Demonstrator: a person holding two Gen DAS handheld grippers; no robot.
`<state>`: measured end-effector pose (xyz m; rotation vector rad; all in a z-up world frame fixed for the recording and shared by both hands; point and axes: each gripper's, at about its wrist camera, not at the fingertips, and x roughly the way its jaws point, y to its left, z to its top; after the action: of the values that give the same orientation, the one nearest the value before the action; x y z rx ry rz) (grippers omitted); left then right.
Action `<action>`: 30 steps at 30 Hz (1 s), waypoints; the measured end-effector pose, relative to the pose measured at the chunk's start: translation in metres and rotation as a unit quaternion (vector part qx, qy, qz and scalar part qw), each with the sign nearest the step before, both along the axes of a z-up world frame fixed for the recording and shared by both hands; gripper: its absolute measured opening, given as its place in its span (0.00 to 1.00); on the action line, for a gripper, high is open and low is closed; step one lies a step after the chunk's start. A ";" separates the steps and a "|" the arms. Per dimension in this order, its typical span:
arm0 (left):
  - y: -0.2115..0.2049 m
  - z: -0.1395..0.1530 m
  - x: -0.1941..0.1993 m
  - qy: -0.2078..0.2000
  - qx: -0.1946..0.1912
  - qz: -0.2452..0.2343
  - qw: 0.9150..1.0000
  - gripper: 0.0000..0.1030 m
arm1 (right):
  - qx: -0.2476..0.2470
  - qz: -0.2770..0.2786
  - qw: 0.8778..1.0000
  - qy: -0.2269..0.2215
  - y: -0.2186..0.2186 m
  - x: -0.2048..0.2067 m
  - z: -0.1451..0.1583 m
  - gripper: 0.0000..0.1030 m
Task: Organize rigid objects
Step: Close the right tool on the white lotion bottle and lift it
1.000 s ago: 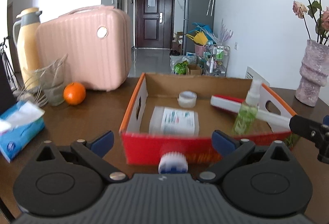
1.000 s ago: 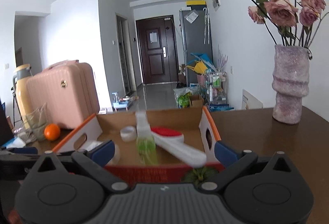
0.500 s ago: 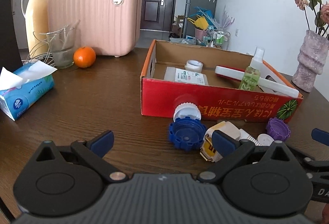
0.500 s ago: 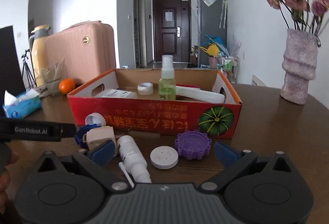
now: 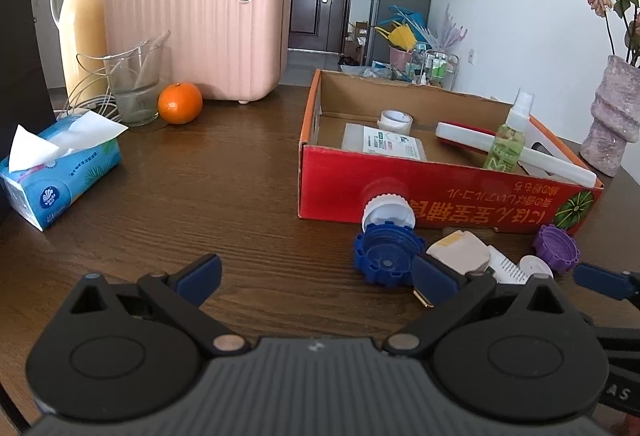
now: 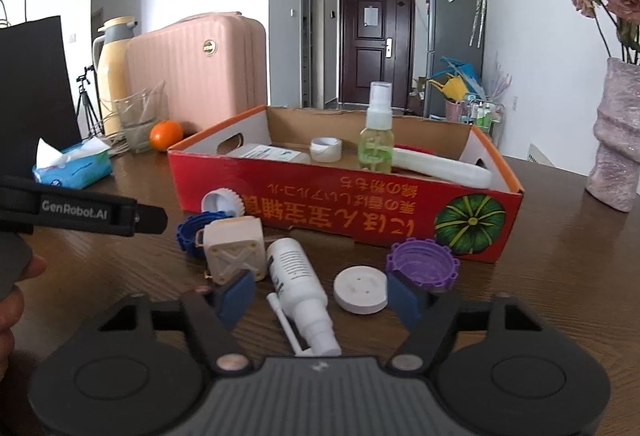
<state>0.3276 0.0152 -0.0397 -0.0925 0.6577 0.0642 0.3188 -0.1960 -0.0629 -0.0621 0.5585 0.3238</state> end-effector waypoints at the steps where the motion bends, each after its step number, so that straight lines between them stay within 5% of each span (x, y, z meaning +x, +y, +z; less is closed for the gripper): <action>1: 0.001 0.000 0.000 0.003 0.000 -0.002 1.000 1.00 | 0.000 0.001 1.000 0.004 0.002 0.002 0.000 0.59; 9: 0.006 0.004 -0.005 0.012 0.003 -0.034 0.999 1.00 | -0.013 0.004 0.999 0.029 0.025 0.021 -0.008 0.35; 21: 0.014 0.004 -0.012 0.021 -0.013 -0.053 0.998 1.00 | -0.019 -0.009 0.999 0.039 0.030 0.029 -0.019 0.26; 30: 0.001 0.000 -0.013 0.009 0.012 -0.064 0.998 1.00 | 0.035 -0.028 0.999 0.005 0.007 0.014 0.000 0.26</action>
<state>0.3144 0.0161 -0.0398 -0.0277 0.6785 -0.0502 0.3328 -0.1894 -0.0624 0.0235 0.5564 0.2884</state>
